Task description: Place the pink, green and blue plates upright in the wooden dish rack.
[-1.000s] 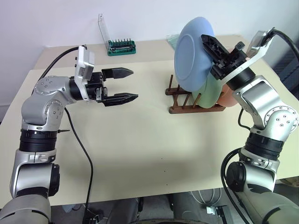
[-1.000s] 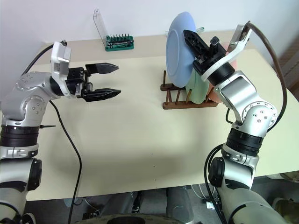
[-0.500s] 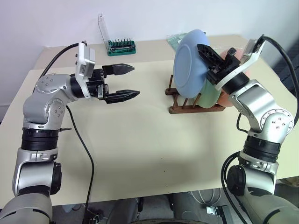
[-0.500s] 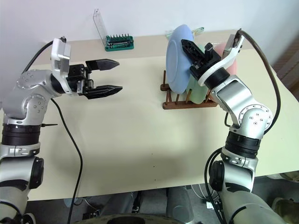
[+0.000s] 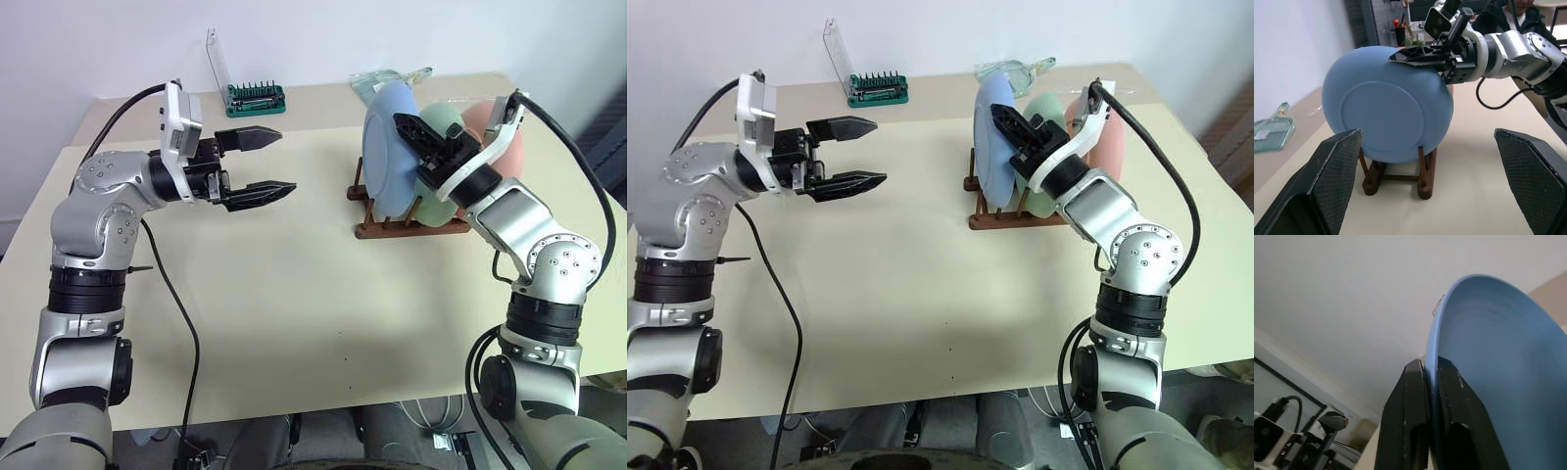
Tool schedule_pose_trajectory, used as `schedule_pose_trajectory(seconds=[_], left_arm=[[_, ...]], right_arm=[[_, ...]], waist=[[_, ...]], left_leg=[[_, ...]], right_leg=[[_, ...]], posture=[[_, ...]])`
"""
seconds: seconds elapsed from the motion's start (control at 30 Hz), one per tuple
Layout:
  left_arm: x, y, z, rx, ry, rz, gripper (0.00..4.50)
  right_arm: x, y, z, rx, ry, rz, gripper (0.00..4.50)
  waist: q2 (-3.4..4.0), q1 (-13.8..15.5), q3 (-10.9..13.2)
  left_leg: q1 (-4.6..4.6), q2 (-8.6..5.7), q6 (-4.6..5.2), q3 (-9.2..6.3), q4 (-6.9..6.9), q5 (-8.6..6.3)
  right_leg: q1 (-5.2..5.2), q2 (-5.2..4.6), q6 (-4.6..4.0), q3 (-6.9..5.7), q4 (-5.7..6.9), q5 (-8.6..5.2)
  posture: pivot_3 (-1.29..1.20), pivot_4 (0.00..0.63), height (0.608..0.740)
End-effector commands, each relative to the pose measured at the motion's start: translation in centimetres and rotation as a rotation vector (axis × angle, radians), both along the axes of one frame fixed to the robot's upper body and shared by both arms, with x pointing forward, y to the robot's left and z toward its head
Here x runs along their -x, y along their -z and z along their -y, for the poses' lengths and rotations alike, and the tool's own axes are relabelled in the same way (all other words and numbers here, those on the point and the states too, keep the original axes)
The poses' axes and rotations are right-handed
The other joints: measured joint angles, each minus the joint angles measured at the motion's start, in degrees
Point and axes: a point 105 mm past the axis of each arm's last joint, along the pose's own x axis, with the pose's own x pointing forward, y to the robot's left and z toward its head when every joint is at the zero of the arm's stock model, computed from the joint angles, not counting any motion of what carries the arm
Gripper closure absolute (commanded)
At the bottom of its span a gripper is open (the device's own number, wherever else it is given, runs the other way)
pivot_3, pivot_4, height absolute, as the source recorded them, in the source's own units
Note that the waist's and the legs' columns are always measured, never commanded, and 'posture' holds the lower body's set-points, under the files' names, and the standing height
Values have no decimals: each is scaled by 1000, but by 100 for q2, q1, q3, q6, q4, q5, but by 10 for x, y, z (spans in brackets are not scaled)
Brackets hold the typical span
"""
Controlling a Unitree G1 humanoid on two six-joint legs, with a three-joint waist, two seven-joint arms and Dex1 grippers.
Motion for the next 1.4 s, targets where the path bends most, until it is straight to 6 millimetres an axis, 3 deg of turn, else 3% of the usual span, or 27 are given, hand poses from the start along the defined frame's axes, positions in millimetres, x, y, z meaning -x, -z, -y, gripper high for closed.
schedule_pose_trajectory(seconds=[0.03, 0.2, 0.63, 0.77, 0.8, 0.9, 1.0, 1.4], left_arm=[[5, -16, 1, 8, 5, 71, 0], [6, -17, 0, 18, 11, 60, 0], [6, -18, 1, 28, 20, 50, 0], [5, -19, 2, 35, 22, 46, 0], [5, -19, 2, 36, 22, 45, 0], [5, -14, 1, 27, 27, 28, 0], [8, -4, 0, 7, 44, 8, 0], [16, 36, -20, -92, 24, -38, 0]], right_arm=[[9, -21, -2, 31, 2, 116, 2511], [10, -25, -5, 70, 7, 150, 39], [12, -35, -4, 215, 63, 276, 39], [20, -47, 1, 205, 64, 353, 39], [24, -47, 0, 233, 48, 382, 39], [65, -48, -6, 409, -78, 608, 39], [95, -48, -1, 429, -196, 698, 39], [134, 15, 33, 802, -383, 602, 39]], waist=[[0, -2, 0], [0, -2, 0], [0, 0, 0], [0, 5, 0], [0, 8, 0], [-1, 33, 0], [-1, 16, 0], [-2, 41, 0]], left_leg=[[0, 0, 0, 1, 0, 0], [0, 0, 0, 0, 0, 0], [0, 0, 0, 1, 0, 0], [0, 0, 0, 0, 1, 0], [0, 0, 0, 0, 0, 0], [-1, -1, 3, -2, 0, -2], [-1, -1, 7, 1, 0, -5], [25, 10, 21, 24, 4, -14]], right_leg=[[0, 0, 0, 0, 0, 0], [0, 0, 0, 0, 0, 0], [0, 0, 0, 0, -1, 0], [1, 0, 0, 0, -1, 0], [1, 0, 0, 0, -1, 0], [1, -1, 1, -3, -4, -1], [5, -1, 2, -6, -9, -1], [27, -1, 2, -2, -6, -1]], posture=[[0, 150, 740], [0, 150, 740], [0, 150, 740], [0, 150, 740], [0, 150, 740], [0, 150, 740], [0, 150, 740], [0, 150, 740]])
